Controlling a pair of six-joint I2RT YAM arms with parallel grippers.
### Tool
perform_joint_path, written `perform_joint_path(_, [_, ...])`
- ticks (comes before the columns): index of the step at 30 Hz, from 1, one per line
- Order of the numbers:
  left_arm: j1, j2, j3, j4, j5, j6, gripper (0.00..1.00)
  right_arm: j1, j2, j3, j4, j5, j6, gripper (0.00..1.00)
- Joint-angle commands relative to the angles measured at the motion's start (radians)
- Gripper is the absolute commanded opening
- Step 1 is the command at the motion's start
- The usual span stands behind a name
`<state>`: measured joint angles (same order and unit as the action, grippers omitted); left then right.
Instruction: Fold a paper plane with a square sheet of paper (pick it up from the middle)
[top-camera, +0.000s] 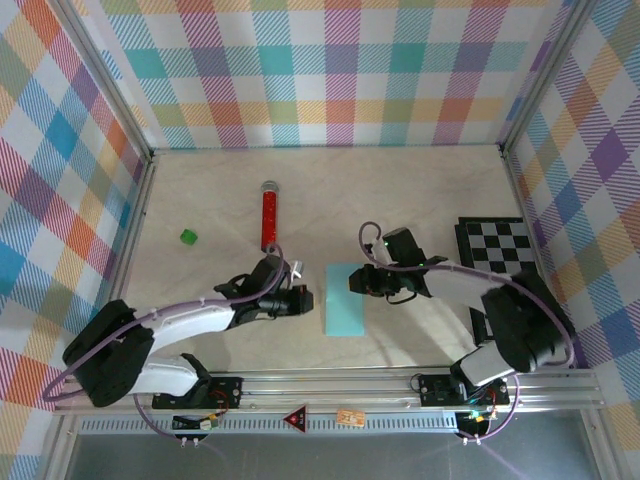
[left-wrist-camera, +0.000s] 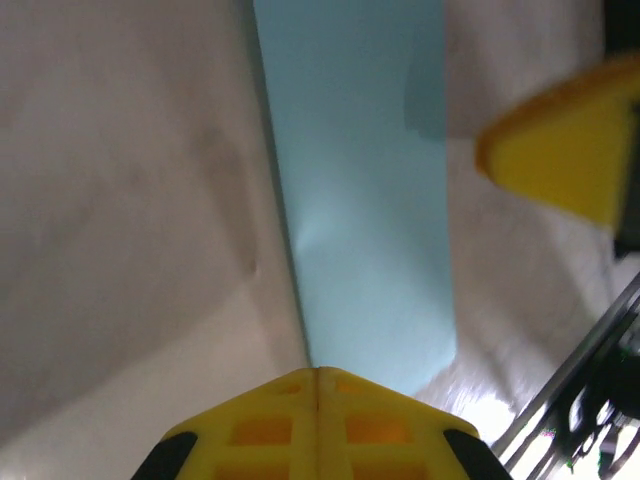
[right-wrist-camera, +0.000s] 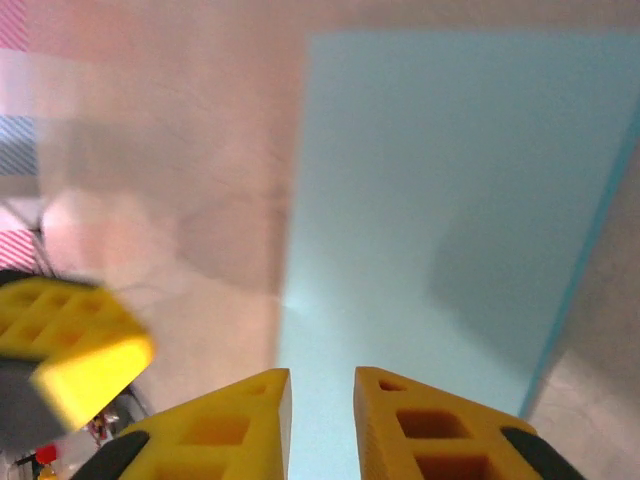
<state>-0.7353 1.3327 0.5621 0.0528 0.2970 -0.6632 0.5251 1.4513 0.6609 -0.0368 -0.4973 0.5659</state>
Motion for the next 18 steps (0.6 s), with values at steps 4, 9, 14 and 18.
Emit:
perform_joint_path(4, [0.075, 0.182, 0.189, 0.083, 0.138, -0.014, 0.08, 0.004, -0.190, -0.098, -0.082, 0.090, 0.188, 0.31])
perform_joint_path(9, [0.121, 0.346, 0.300, 0.079, 0.201, -0.003, 0.08, 0.007, -0.245, -0.161, -0.148, 0.068, 0.280, 0.33])
perform_joint_path(14, [0.131, 0.468, 0.369, 0.119, 0.274, -0.016, 0.09, 0.020, -0.277, -0.200, -0.143, 0.034, 0.315, 0.37])
perform_joint_path(18, [0.132, 0.512, 0.401, 0.134, 0.302, -0.022, 0.09, 0.024, -0.280, -0.204, -0.142, 0.019, 0.307, 0.39])
